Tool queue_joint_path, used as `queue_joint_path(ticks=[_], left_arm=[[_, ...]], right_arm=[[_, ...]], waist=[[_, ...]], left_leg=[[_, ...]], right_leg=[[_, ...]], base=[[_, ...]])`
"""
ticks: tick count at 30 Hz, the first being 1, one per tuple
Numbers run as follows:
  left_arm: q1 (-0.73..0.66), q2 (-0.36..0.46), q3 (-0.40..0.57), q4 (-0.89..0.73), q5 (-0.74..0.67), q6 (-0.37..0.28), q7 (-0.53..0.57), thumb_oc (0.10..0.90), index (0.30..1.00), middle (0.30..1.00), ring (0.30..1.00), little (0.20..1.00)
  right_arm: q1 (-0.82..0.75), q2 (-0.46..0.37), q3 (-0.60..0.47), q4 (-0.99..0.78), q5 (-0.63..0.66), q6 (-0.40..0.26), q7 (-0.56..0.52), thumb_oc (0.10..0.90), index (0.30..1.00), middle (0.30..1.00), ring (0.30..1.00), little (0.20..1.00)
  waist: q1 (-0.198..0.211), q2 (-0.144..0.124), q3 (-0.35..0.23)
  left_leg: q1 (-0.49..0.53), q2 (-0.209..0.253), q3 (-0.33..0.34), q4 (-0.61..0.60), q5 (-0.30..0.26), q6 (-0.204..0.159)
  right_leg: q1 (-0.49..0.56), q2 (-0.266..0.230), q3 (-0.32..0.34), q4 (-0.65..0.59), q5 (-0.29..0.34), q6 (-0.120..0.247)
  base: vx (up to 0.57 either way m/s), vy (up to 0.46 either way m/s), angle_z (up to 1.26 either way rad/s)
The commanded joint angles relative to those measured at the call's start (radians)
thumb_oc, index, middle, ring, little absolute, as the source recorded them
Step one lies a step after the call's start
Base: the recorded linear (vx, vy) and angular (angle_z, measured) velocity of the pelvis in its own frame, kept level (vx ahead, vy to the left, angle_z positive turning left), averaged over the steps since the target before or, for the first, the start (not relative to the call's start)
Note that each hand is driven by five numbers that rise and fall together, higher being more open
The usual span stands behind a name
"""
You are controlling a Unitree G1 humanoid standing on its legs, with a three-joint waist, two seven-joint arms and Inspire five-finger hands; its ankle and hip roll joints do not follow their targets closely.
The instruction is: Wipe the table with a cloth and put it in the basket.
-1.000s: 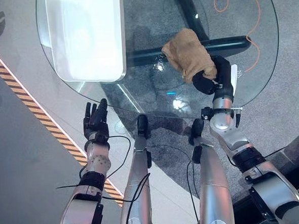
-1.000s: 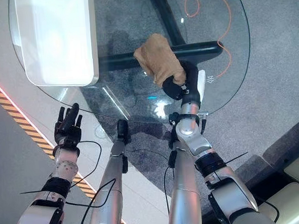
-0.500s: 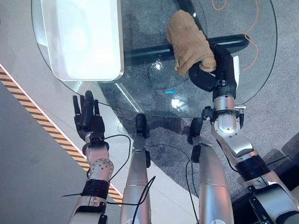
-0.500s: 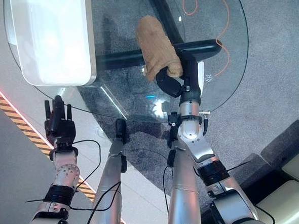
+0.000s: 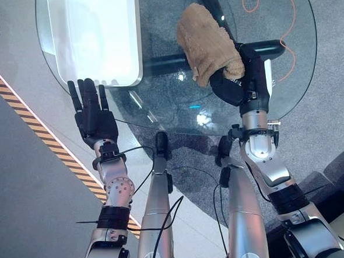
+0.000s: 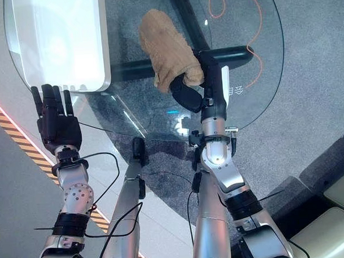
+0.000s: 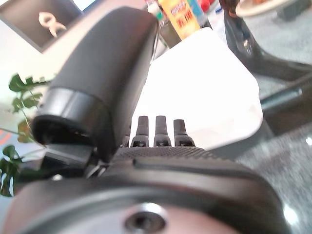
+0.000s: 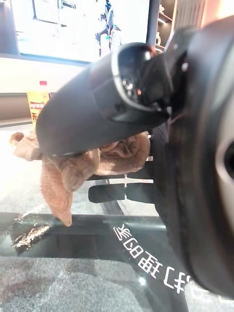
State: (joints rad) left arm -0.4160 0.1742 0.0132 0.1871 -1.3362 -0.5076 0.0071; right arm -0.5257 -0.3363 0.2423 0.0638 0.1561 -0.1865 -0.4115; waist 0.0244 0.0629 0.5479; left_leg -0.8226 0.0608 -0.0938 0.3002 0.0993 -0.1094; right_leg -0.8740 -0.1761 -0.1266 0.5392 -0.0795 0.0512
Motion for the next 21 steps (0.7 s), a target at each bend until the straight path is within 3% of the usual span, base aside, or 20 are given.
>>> queue_joint_path(ticks=[1,13,21], left_arm=[[0.005,0.060,0.041,-0.173,0.094,-0.035,-0.077,0.800,0.900,0.900,0.900,0.900],[0.019,0.058,0.013,-0.258,0.105,0.017,-0.084,0.800,0.900,0.900,0.900,0.900],[0.004,0.083,-0.026,-0.292,0.106,0.142,-0.109,0.800,0.900,0.900,0.900,0.900]], right_arm=[[-0.044,0.031,-0.060,-0.288,-0.047,-0.197,0.050,0.100,0.300,0.300,0.300,0.200],[-0.031,0.032,-0.056,-0.329,-0.035,-0.211,0.076,0.100,0.300,0.300,0.300,0.200],[-0.040,0.023,-0.044,-0.371,0.000,-0.227,0.132,0.100,0.300,0.300,0.300,0.200]], waist=[[0.008,-0.016,-0.028],[0.006,-0.020,-0.028],[0.000,-0.019,-0.028]], left_leg=[[0.024,-0.085,0.100,0.050,-0.076,0.115],[0.036,-0.089,0.097,0.044,-0.074,0.116],[0.046,-0.088,0.101,0.036,-0.069,0.114]], right_leg=[[0.048,0.095,0.000,-0.097,0.052,-0.014],[0.063,0.098,0.002,-0.106,0.056,-0.013],[0.072,0.100,0.003,-0.112,0.061,-0.009]], base=[[0.00,0.000,0.00],[0.00,0.000,0.00],[0.00,0.000,0.00]])
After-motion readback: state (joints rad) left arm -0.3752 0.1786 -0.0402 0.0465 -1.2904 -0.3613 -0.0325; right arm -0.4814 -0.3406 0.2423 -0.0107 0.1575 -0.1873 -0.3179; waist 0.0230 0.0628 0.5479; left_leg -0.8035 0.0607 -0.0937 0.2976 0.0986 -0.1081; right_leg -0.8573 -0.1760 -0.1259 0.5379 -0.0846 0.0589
